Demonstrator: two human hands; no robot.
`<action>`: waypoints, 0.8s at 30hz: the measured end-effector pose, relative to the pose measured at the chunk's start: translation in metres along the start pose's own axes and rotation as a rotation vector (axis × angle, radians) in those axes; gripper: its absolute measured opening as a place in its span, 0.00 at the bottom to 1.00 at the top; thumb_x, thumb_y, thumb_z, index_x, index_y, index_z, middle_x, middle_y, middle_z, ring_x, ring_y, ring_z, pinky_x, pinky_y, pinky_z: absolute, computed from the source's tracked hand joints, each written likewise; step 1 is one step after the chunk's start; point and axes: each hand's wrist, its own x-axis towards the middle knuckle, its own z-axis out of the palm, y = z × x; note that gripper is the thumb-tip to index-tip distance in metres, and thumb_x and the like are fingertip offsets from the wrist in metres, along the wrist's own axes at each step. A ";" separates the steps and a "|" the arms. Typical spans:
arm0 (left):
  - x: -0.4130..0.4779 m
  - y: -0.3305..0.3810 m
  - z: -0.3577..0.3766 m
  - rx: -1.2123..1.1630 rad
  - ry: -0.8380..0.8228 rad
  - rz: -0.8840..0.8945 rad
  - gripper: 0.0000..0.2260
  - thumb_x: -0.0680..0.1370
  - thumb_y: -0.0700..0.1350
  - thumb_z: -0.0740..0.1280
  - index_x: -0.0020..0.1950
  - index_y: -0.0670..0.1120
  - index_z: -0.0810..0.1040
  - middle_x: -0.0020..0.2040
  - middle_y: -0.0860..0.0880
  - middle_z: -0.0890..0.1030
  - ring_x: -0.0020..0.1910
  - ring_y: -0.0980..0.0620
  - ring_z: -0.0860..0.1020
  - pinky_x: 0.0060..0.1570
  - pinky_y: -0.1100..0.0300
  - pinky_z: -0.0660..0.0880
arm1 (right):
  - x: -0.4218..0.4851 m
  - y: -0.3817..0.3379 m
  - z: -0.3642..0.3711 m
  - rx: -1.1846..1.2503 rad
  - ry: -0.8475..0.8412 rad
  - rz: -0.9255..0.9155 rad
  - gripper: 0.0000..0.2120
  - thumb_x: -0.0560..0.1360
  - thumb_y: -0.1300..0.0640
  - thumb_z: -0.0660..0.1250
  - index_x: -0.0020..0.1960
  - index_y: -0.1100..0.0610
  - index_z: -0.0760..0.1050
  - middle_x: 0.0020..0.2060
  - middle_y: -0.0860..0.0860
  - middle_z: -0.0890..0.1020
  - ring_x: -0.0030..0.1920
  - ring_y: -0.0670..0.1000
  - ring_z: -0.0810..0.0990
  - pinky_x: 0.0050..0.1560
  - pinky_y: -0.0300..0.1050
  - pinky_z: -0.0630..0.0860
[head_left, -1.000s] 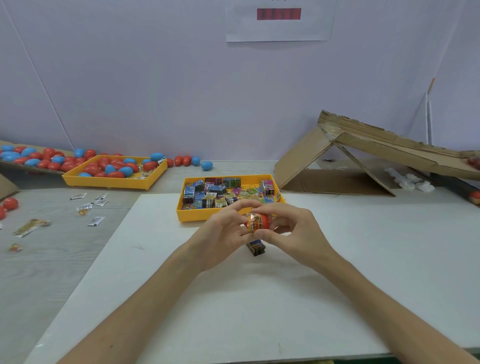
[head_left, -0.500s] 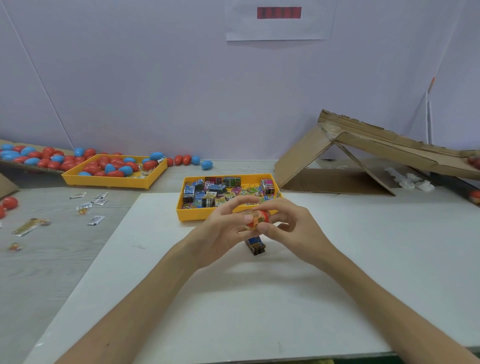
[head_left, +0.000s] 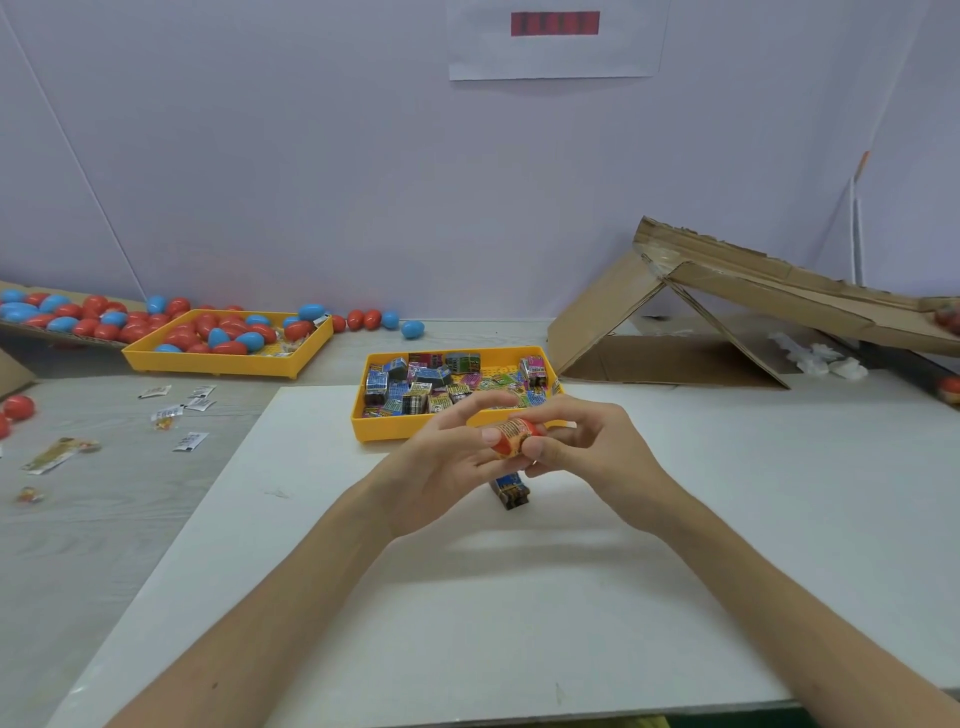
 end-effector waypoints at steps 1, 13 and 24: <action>0.000 0.000 0.000 0.011 0.001 0.008 0.23 0.70 0.39 0.72 0.65 0.44 0.75 0.63 0.37 0.81 0.64 0.39 0.79 0.59 0.53 0.79 | 0.000 0.000 0.000 0.002 -0.005 0.003 0.15 0.71 0.57 0.76 0.57 0.57 0.82 0.49 0.56 0.87 0.48 0.57 0.87 0.45 0.45 0.82; 0.000 0.000 0.004 0.253 0.077 0.072 0.25 0.66 0.53 0.82 0.59 0.49 0.81 0.55 0.43 0.84 0.55 0.45 0.83 0.52 0.55 0.80 | 0.000 -0.003 0.003 -0.215 0.029 -0.017 0.11 0.74 0.49 0.72 0.53 0.54 0.83 0.46 0.50 0.84 0.44 0.50 0.83 0.40 0.42 0.77; 0.002 -0.002 -0.001 0.282 0.050 0.042 0.21 0.73 0.37 0.76 0.64 0.46 0.76 0.58 0.38 0.83 0.57 0.41 0.83 0.54 0.54 0.80 | 0.000 -0.003 0.002 -0.112 0.029 0.039 0.10 0.73 0.50 0.70 0.50 0.54 0.83 0.42 0.50 0.85 0.42 0.49 0.82 0.40 0.43 0.77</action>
